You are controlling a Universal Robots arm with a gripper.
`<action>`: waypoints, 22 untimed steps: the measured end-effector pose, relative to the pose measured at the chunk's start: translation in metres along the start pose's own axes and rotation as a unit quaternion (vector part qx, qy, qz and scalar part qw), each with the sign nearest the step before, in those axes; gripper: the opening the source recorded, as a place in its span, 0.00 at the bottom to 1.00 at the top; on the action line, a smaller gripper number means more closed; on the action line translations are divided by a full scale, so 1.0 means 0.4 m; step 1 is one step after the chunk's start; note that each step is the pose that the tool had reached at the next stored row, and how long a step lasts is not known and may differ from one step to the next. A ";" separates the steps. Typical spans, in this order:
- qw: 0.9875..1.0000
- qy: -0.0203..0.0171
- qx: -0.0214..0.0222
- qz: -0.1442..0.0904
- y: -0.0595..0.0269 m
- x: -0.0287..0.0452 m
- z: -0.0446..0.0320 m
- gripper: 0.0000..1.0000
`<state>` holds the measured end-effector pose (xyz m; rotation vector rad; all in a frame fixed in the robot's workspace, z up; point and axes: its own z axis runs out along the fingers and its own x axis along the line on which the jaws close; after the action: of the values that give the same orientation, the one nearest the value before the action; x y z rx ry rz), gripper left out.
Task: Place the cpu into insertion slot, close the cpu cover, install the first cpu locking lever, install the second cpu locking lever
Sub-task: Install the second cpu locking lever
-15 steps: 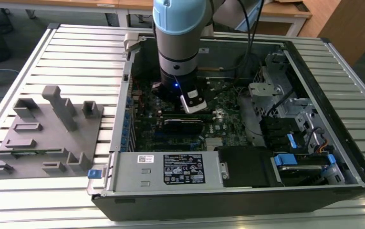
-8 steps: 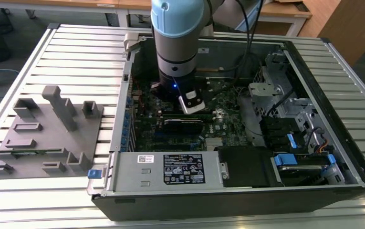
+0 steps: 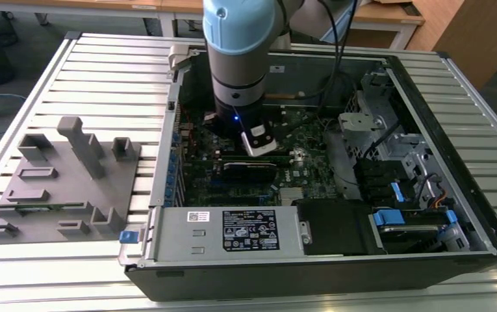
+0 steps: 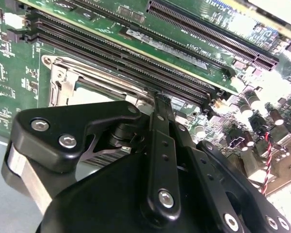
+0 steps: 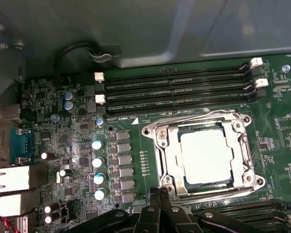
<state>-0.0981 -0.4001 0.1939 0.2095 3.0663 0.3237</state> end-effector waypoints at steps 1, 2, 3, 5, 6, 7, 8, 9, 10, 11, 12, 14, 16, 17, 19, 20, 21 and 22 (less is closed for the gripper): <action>1.000 0.000 -0.001 0.000 0.000 0.001 0.000 0.11; 1.000 0.000 -0.002 0.000 0.000 0.002 0.001 0.11; 1.000 0.000 -0.003 0.000 -0.001 0.003 0.001 0.11; 1.000 0.000 -0.004 0.000 -0.002 0.006 0.001 0.11; 1.000 0.000 -0.004 0.000 -0.003 0.007 0.000 0.11; 1.000 0.000 -0.004 0.000 -0.004 0.009 0.000 0.11; 1.000 0.000 -0.004 0.000 -0.004 0.011 0.000 0.11; 1.000 0.001 -0.004 0.000 -0.005 0.013 0.000 0.11; 1.000 0.001 -0.004 0.000 -0.005 0.014 0.000 0.11; 1.000 0.001 -0.004 0.000 -0.005 0.015 0.000 0.11; 1.000 0.001 -0.004 0.000 -0.005 0.015 0.000 0.11; 1.000 0.001 -0.005 0.000 -0.005 0.015 -0.003 0.11; 1.000 0.001 -0.005 0.000 -0.003 0.014 -0.010 0.11; 1.000 0.001 -0.004 0.000 -0.002 0.014 -0.015 0.11; 1.000 0.001 -0.004 0.000 0.000 0.014 -0.025 0.11; 1.000 0.001 -0.004 0.000 0.001 0.014 -0.030 0.11; 1.000 0.001 -0.004 0.000 0.003 0.014 -0.036 0.11; 1.000 0.001 -0.004 0.000 0.004 0.013 -0.043 0.11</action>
<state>-0.1042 -0.4013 0.2107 0.2101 3.0653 0.3375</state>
